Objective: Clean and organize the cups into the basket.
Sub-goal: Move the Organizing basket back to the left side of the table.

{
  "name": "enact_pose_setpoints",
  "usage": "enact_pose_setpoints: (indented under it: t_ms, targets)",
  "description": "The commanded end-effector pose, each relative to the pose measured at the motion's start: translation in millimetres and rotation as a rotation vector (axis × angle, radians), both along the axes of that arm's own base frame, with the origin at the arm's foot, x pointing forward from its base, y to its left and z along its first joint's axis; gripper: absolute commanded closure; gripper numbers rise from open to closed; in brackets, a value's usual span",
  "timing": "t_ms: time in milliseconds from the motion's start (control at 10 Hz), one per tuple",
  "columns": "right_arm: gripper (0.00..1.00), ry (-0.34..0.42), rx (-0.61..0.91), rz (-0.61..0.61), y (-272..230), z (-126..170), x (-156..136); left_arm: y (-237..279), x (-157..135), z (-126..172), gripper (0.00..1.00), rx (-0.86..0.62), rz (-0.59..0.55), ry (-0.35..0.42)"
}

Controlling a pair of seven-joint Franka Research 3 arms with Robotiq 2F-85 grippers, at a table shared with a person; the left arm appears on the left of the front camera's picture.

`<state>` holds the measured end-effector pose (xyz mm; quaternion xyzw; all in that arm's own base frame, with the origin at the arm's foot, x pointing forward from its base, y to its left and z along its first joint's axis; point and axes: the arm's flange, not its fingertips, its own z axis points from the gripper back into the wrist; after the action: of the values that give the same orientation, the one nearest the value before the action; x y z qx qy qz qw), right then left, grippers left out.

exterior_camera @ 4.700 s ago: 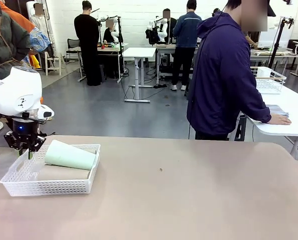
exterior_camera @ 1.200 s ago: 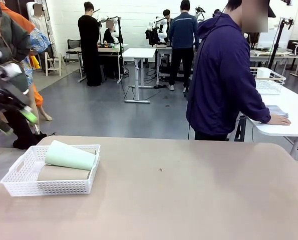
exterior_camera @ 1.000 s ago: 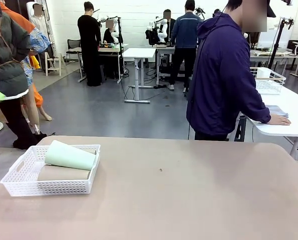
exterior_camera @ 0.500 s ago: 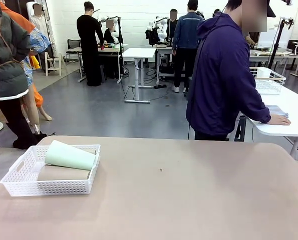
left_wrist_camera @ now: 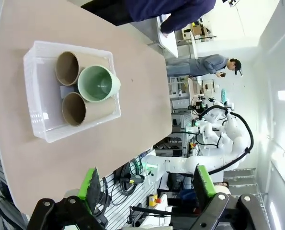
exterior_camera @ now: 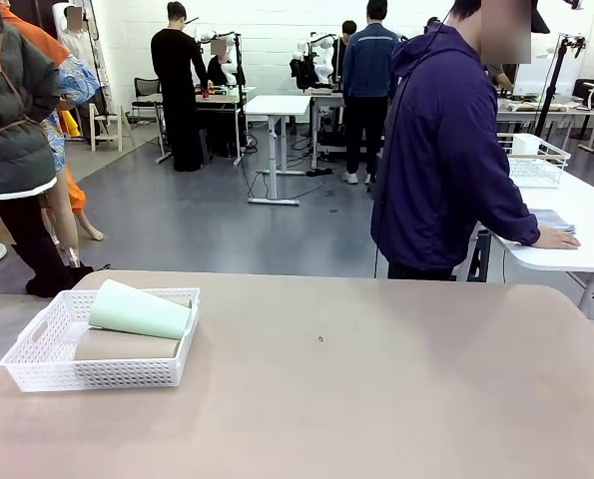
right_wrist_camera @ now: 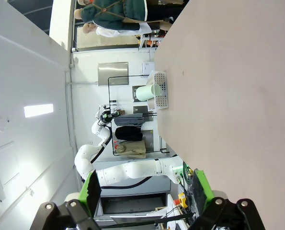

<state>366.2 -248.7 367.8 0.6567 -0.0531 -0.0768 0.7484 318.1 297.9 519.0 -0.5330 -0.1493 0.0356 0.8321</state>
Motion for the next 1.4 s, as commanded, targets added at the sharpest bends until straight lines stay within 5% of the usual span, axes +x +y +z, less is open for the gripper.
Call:
enact_pose_setpoints:
  t_ms: [0, 1300]
  targets:
    - [0.0, 0.005, -0.001, -0.01, 1, 0, 2, -17, 3, 6, 0.0, 0.043, 0.023, -0.033]
    - [0.0, 0.005, -0.001, -0.01, 1, 0, 2, 0, 0, 0, 0.0, 0.0, 0.0, 0.0]
